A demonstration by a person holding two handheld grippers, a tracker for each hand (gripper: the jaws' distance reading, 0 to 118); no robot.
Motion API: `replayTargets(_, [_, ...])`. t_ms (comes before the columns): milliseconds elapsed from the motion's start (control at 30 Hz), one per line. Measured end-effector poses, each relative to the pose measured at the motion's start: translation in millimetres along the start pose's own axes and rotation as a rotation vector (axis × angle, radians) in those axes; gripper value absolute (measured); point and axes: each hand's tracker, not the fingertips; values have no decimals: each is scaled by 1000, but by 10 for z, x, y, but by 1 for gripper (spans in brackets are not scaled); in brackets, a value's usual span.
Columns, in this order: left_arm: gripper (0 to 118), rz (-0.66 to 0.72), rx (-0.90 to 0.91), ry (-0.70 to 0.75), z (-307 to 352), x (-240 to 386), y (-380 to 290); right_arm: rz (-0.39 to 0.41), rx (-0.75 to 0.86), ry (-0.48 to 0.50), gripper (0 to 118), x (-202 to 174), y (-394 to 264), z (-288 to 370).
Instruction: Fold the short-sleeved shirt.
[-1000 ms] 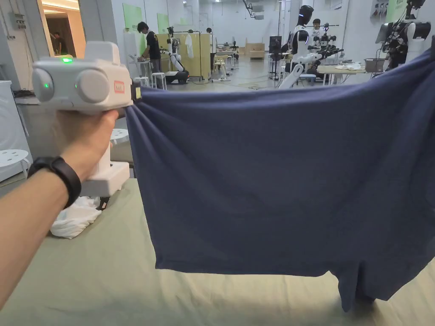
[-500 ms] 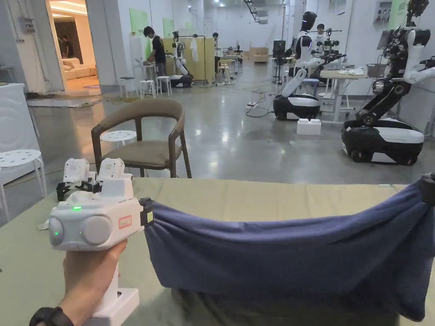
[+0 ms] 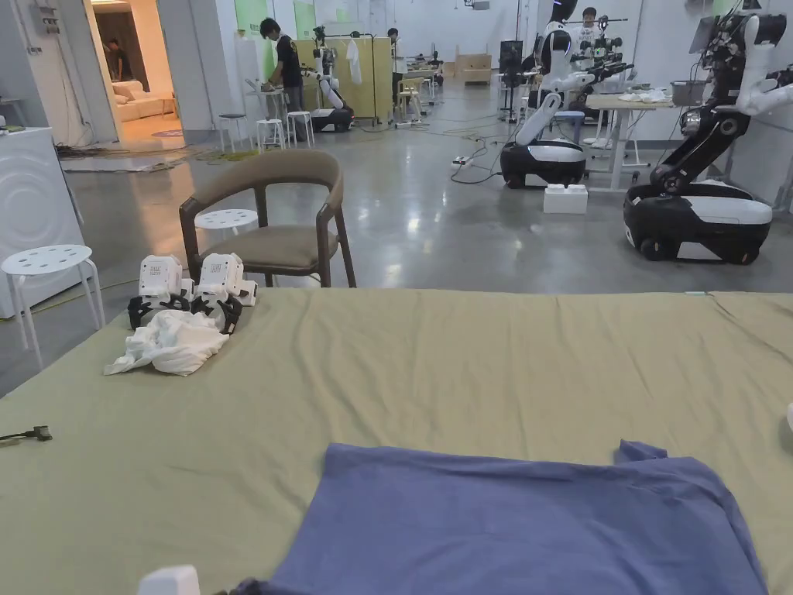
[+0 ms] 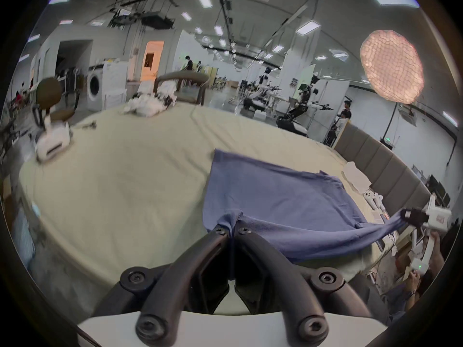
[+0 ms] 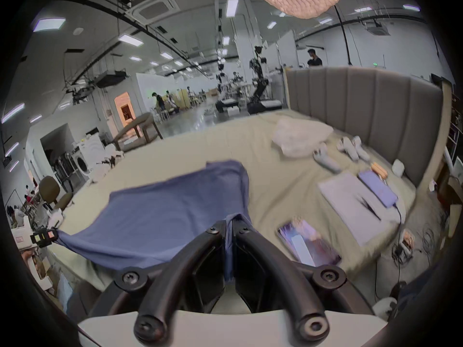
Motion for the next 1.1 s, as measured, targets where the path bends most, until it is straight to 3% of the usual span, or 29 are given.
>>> replayTargets(233, [0, 37, -103, 3, -150, -198, -513, -47, -102, -8, 4, 133, -562, -142])
replayTargets(300, [27, 25, -117, -2, -184, -246, -550, -52, -115, -18, 28, 172, -641, -194])
replayTargets(367, [63, 25, -125, 5, -184, -269, -589, -78, -147, -15, 58, 218, -665, -250])
replayTargets(433, [71, 39, -123, 28, -139, -290, -565, -92, -150, -20, 59, 280, -697, -268])
replayTargets(567, [71, -21, -9, 96, 181, -184, -399, -93, -84, -66, 58, 278, -633, -87])
replayTargets(667, [71, -79, 115, 101, 504, 12, -235, -80, 10, -13, 58, 134, -480, 139])
replayTargets(833, [72, -175, 317, 153, 971, 440, -4, 83, 166, 67, 59, -454, -270, 592])
replayTargets(933, [72, -209, 403, 163, 1180, 660, 76, 99, 212, 118, 58, -694, -195, 709])
replayTargets(1033, [69, -257, 470, 156, 1395, 860, 111, 90, 244, 180, 38, -857, -162, 799])
replayTargets(1100, [43, -292, 522, 114, 1537, 958, 92, 113, 265, 178, 18, -987, -129, 873])
